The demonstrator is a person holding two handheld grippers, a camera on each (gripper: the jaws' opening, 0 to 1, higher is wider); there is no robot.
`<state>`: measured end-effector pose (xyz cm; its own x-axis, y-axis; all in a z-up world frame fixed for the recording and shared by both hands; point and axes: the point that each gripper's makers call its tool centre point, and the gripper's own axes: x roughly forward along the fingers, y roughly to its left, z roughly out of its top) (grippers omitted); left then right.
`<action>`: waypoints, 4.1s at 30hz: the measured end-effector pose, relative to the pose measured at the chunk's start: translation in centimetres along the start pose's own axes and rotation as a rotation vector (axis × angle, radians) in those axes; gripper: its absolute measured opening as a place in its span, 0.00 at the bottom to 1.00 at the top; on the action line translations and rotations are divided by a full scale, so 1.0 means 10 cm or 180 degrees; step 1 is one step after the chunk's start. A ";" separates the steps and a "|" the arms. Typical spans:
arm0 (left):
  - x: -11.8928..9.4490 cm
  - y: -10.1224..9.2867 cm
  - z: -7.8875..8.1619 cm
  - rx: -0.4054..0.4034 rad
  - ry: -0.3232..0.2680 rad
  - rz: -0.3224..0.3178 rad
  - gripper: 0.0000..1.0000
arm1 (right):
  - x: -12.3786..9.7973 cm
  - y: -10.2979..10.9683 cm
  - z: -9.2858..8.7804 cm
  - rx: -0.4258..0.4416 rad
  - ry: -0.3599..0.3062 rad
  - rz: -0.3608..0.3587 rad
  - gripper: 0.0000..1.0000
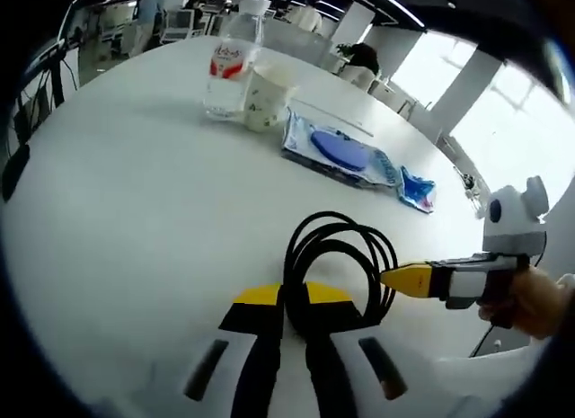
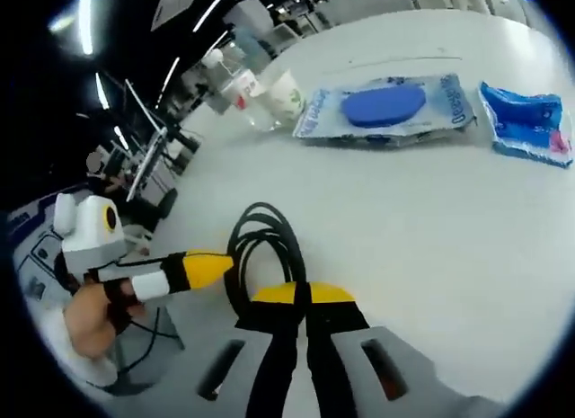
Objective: Arrange the tabletop items into an orderly group along one side of the table until the central work area is clear of visible clutter.
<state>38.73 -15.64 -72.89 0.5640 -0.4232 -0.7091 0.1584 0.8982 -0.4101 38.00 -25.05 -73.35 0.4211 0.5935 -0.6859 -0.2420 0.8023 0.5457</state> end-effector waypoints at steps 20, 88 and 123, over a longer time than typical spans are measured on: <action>0.27 -0.99 0.06 0.0465 0.0131 -0.0651 0.05 | -0.81 -0.58 0.12 0.0411 -0.0500 -0.0266 0.00; 1.48 -2.01 -0.09 0.1018 0.0891 -0.1039 0.06 | -1.07 -2.13 0.36 0.1055 -0.0625 -0.0720 0.00; 0.58 -1.62 0.37 0.1130 -0.0179 -0.0997 0.91 | -1.69 -1.67 0.36 -0.0252 -0.1101 -0.0854 0.81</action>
<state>42.41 -32.16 -68.27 0.4863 -0.6817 -0.5466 0.5895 0.7177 -0.3707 38.12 -48.71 -69.14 0.7426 0.3181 -0.5894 -0.1447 0.9354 0.3225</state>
